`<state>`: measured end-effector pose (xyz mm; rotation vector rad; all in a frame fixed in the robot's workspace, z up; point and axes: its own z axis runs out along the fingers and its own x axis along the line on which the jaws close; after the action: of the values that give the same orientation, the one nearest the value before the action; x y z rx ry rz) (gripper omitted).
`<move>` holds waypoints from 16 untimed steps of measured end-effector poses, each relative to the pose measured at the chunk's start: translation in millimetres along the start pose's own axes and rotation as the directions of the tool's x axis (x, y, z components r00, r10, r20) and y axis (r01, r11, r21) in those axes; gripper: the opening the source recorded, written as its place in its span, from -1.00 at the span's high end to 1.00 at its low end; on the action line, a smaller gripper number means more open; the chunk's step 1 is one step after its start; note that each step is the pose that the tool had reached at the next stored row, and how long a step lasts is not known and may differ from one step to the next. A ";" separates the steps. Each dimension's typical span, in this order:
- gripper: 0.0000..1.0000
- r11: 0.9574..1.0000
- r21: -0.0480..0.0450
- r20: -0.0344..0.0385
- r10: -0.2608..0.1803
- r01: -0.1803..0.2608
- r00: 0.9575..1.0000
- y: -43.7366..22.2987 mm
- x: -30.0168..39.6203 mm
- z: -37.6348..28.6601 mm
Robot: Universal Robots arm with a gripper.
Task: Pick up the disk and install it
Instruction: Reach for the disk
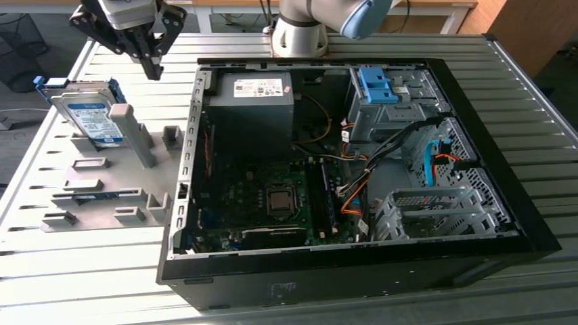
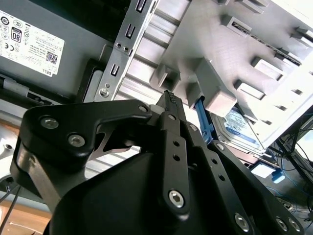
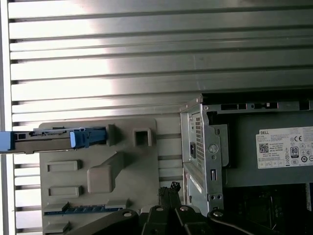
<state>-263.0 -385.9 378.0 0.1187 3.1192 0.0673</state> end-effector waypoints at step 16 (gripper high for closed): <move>0.79 1.000 0.000 0.000 0.000 0.000 1.000 8.3 11.5 0.2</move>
<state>-273.8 -376.8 378.0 0.1185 3.1192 0.0673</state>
